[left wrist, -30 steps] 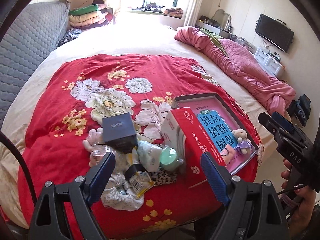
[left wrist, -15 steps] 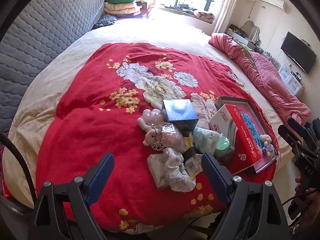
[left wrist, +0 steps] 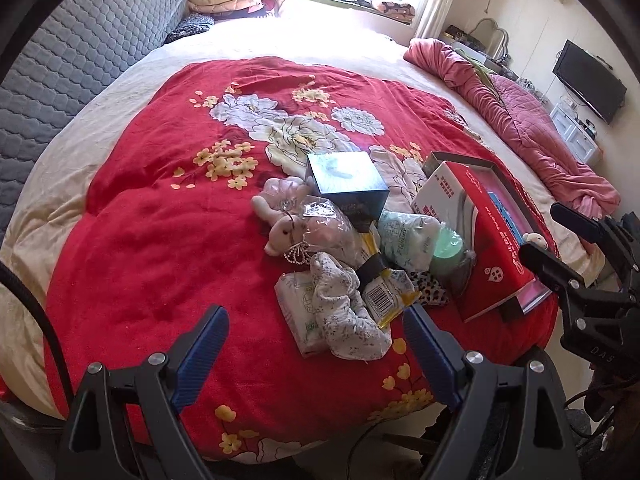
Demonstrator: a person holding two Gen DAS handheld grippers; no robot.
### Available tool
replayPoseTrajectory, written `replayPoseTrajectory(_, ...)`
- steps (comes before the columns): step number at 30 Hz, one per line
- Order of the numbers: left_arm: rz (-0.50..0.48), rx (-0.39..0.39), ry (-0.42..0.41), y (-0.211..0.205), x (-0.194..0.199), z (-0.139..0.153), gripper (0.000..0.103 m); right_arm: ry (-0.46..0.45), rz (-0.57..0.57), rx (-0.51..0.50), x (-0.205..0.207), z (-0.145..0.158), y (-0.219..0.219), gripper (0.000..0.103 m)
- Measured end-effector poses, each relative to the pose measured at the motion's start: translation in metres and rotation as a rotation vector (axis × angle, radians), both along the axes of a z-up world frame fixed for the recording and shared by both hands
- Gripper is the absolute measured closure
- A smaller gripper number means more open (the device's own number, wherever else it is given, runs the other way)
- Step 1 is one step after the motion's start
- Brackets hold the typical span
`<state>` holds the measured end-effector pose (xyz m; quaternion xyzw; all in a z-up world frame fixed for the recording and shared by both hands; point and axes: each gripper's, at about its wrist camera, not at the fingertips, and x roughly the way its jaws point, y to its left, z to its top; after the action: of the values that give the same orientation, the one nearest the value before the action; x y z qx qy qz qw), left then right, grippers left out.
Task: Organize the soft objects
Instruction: 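Move both tools back toward the remaining pile of items, then grasp the lace cloth with the left gripper while the right grasps the green container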
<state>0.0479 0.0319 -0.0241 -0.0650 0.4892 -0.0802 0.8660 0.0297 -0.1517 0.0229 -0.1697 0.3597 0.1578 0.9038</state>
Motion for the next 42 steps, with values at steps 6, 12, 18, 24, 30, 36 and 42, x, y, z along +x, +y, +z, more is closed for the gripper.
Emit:
replayPoseTrajectory(6, -0.016, -0.058, 0.032, -0.001, 0.007, -0.019, 0.015, 0.031, 0.033, -0.066, 0.006, -0.022, 0.013, 0.026)
replayPoseTrajectory(12, -0.018, -0.096, 0.044, -0.002, 0.016, -0.029, 0.016, 0.060, 0.060, -0.124, 0.016, -0.039, 0.020, 0.026)
replayPoseTrajectory(18, -0.038, -0.088, 0.038, -0.010, 0.028, -0.035, 0.024, 0.101, 0.078, -0.144, 0.034, -0.047, 0.022, 0.026)
replayPoseTrajectory(24, -0.040, -0.094, 0.054, -0.008, 0.033, -0.045, 0.025, 0.103, 0.121, -0.293, 0.041, -0.064, 0.041, 0.026)
replayPoseTrajectory(30, -0.049, -0.089, 0.062, -0.008, 0.035, -0.051, 0.026, 0.085, 0.154, -0.472, 0.047, -0.084, 0.055, 0.027)
replayPoseTrajectory(36, -0.056, -0.088, 0.063, -0.011, 0.034, -0.052, 0.029, 0.085, 0.179, -0.557, 0.050, -0.102, 0.056, 0.028)
replayPoseTrajectory(42, -0.062, -0.078, 0.078, -0.014, 0.038, -0.056, 0.040, 0.123, 0.182, -0.537, 0.057, -0.111, 0.059, 0.054)
